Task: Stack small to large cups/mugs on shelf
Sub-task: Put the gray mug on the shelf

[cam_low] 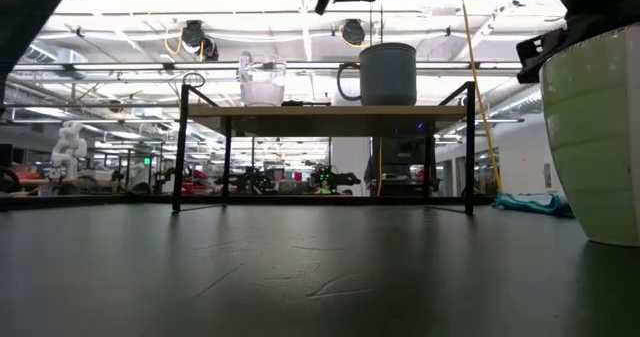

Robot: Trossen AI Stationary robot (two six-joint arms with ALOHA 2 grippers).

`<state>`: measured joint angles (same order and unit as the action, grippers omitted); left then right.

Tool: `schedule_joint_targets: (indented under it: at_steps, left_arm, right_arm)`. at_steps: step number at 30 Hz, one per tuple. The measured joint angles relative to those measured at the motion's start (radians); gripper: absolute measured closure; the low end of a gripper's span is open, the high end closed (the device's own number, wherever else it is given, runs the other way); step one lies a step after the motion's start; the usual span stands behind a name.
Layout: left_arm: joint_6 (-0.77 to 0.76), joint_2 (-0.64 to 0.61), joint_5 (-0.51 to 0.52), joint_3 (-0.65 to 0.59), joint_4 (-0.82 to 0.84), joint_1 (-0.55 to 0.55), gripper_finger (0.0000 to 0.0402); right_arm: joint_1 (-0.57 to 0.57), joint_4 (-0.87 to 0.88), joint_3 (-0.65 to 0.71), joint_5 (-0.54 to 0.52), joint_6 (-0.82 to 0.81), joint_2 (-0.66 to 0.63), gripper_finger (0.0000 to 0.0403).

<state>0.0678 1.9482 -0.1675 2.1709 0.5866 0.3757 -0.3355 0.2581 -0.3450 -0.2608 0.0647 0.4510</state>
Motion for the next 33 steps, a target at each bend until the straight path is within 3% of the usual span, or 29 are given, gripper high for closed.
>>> schedule_joint_targets:
  at_steps: [9, 20, 26, 33]
  left_arm:
    - [-0.043, 0.088, -0.101, 0.072, 0.06, 0.041, 0.0394]
    - [0.136, 0.088, -0.081, 0.072, 0.247, 0.004, 0.0394]
    - [0.238, 0.088, -0.022, 0.072, 0.36, -0.027, 0.0393]
    - [0.241, 0.088, -0.012, 0.072, 0.448, -0.03, 0.0326]
  right_arm:
    - [0.0, -0.007, 0.003, 0.0, 0.0, -0.016, 0.0403]
    - [0.0, -0.004, 0.003, 0.0, -0.015, -0.016, 0.0403]
    - [0.0, 0.01, 0.003, 0.001, -0.042, -0.016, 0.0403]
    - [0.0, 0.01, 0.003, 0.004, -0.046, -0.015, 0.0403]
